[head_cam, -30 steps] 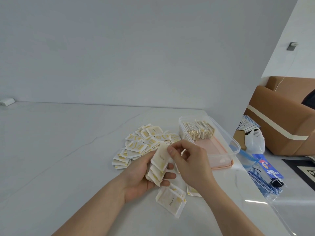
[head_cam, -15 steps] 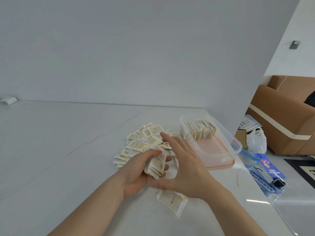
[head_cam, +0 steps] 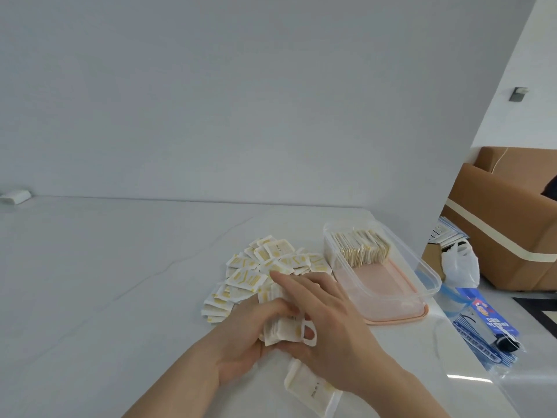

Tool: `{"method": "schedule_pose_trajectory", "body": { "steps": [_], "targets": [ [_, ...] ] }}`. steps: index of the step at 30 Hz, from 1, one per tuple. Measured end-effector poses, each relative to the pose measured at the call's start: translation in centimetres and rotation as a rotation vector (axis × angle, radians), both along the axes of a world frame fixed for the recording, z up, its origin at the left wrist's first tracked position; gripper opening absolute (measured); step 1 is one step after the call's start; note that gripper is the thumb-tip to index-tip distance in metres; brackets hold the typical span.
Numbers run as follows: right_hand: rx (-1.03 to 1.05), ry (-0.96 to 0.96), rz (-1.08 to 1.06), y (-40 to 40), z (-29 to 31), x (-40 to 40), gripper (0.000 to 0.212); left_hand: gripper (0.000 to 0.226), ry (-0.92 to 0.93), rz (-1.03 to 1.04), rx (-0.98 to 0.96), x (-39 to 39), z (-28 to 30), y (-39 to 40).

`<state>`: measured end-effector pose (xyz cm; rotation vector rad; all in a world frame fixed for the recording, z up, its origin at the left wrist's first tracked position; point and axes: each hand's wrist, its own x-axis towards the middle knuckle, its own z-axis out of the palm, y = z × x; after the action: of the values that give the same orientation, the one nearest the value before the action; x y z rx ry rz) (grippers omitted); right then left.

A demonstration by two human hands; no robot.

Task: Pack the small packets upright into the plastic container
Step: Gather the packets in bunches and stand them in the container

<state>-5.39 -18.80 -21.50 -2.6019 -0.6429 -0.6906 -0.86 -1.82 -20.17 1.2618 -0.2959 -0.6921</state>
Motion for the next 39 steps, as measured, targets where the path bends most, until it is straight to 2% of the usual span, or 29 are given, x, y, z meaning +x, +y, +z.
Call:
{"method": "schedule_pose_trajectory", "body": {
  "steps": [7,10,12,17,19,23,29,31,32,34,35,36,39],
  "targets": [
    [-0.111,-0.088,-0.027,0.2,-0.1,0.4,0.102,0.037,-0.118,-0.019,-0.056,0.3,-0.2,-0.6],
    [-0.059,-0.136,-0.036,0.4,-0.2,0.6,0.084,0.028,-0.213,-0.041,0.024,0.7,-0.1,-0.6],
    [-0.033,-0.149,-0.055,0.4,-0.2,0.8,0.081,0.021,-0.300,-0.071,0.082,0.7,0.1,-0.4],
    [-0.059,-0.064,-0.074,0.2,-0.1,0.6,0.100,0.035,-0.220,-0.052,0.056,0.1,0.3,-0.5],
    [-0.057,-0.062,-0.063,0.3,0.0,0.5,0.101,0.035,-0.164,-0.056,0.018,-0.3,0.3,-0.5],
    [-0.100,-0.016,-0.024,0.6,0.7,-0.1,0.096,0.032,-0.095,-0.088,-0.022,-0.8,0.5,-0.1],
    [-0.114,0.070,-0.009,1.0,1.2,-0.8,0.101,0.017,-0.088,-0.061,0.041,-0.9,0.3,-0.1],
    [-0.053,0.134,-0.007,0.7,2.4,-1.5,0.104,0.011,-0.075,0.016,0.035,-0.8,0.5,-0.2],
    [0.013,0.188,-0.017,0.3,3.1,-1.9,0.103,0.018,-0.073,0.071,0.018,-0.5,0.6,-0.1],
    [0.124,0.328,-0.094,-0.7,4.8,-3.0,0.084,0.033,-0.046,0.189,-0.022,0.4,0.4,0.1],
    [0.096,0.408,-0.165,-1.3,5.4,-3.5,0.069,0.031,-0.023,0.242,-0.051,0.8,0.4,0.3],
    [0.024,0.509,-0.244,-2.0,5.7,-3.8,0.063,0.026,0.002,0.287,-0.094,1.2,0.3,0.5],
    [-0.188,0.836,-0.384,-2.8,5.3,-4.1,0.069,0.019,0.058,0.419,-0.201,2.0,0.5,1.0]
  ]
}}
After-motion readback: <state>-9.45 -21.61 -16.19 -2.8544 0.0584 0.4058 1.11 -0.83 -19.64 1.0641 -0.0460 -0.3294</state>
